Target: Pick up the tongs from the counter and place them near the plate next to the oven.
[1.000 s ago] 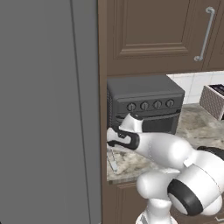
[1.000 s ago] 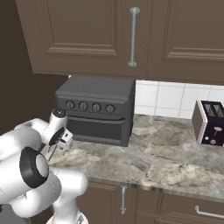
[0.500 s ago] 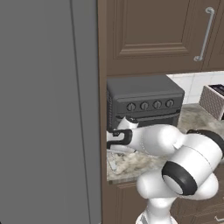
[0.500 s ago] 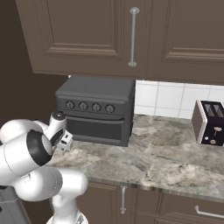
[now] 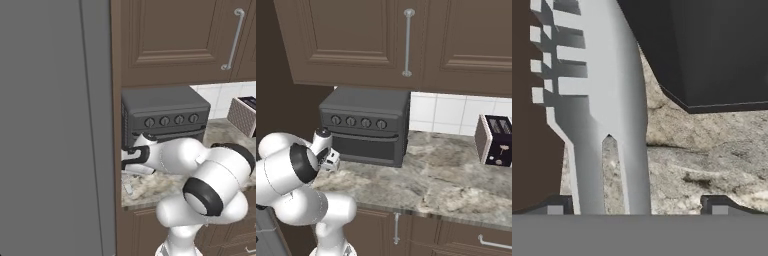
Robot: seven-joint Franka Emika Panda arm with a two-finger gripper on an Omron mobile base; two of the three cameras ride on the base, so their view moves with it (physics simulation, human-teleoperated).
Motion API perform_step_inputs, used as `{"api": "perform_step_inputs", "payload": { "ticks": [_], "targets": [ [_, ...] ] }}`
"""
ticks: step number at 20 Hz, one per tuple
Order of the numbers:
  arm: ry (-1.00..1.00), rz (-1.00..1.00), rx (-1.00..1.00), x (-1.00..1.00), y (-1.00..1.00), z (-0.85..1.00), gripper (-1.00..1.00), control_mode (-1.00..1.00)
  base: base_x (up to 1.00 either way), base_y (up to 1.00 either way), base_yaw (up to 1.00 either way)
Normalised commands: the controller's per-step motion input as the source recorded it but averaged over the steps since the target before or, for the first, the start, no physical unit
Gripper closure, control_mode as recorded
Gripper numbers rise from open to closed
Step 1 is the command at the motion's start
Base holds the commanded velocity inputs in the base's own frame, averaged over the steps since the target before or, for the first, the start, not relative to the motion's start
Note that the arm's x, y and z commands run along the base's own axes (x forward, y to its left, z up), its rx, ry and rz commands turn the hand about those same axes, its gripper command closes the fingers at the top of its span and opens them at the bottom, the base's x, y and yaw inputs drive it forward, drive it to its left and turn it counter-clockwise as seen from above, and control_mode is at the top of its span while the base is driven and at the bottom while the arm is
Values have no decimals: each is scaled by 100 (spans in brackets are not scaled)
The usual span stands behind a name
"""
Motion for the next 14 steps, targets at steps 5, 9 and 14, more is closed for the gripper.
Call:
{"api": "perform_step_inputs", "payload": {
  "ticks": [5,9,14],
  "targets": [
    [0,0,-6,-1,2,-44,100,-100,0,0,0],
    [0,0,-1,-6,-6,-35,100,-100,0,0,0],
    [2,0,0,-20,-18,-38,100,-100,0,0,0]
  ]
}}
